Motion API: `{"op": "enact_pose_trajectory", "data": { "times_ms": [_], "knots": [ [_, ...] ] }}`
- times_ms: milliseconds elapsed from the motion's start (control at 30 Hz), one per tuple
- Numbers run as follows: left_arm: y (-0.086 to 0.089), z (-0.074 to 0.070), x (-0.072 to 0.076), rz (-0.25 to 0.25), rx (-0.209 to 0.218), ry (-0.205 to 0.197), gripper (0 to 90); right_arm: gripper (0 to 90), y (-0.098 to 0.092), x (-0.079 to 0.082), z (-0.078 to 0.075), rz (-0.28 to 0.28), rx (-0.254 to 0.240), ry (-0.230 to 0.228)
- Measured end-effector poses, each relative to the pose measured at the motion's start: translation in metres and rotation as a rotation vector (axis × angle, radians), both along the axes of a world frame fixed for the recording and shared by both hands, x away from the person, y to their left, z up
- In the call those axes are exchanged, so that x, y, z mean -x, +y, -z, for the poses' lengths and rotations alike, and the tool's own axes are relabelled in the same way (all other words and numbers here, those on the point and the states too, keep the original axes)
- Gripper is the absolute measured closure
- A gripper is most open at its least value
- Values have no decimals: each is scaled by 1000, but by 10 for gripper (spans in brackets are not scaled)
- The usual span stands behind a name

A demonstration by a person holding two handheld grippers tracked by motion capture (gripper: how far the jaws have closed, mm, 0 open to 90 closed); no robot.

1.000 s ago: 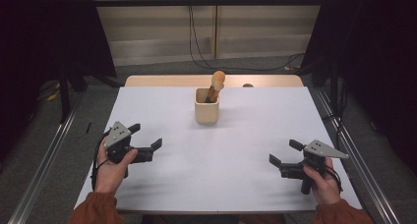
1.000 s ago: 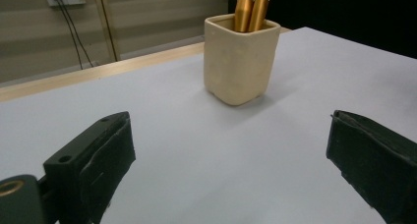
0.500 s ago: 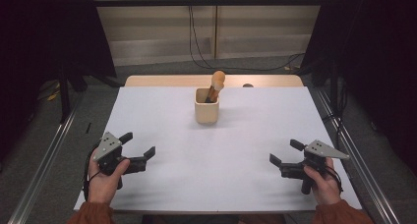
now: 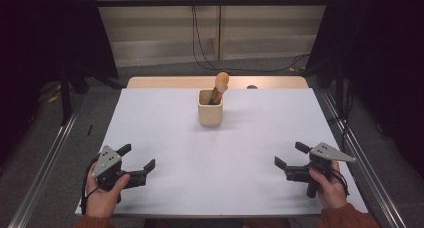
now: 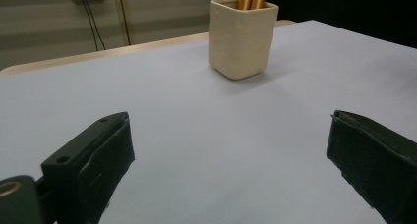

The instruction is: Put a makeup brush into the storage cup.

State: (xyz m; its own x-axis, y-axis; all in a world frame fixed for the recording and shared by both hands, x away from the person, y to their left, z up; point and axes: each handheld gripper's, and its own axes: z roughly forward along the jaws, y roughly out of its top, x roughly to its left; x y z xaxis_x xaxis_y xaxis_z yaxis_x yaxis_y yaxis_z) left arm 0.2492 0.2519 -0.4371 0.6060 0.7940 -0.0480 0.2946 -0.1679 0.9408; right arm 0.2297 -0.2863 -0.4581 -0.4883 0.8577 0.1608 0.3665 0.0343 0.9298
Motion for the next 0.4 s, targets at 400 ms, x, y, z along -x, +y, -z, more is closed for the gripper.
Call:
{"op": "enact_pose_trajectory", "data": {
  "times_ms": [400],
  "knots": [
    [2, 0, -1, -18, 3, 1, 36, 0, -1, -1, 1, -6, 4, -1]
  ]
}}
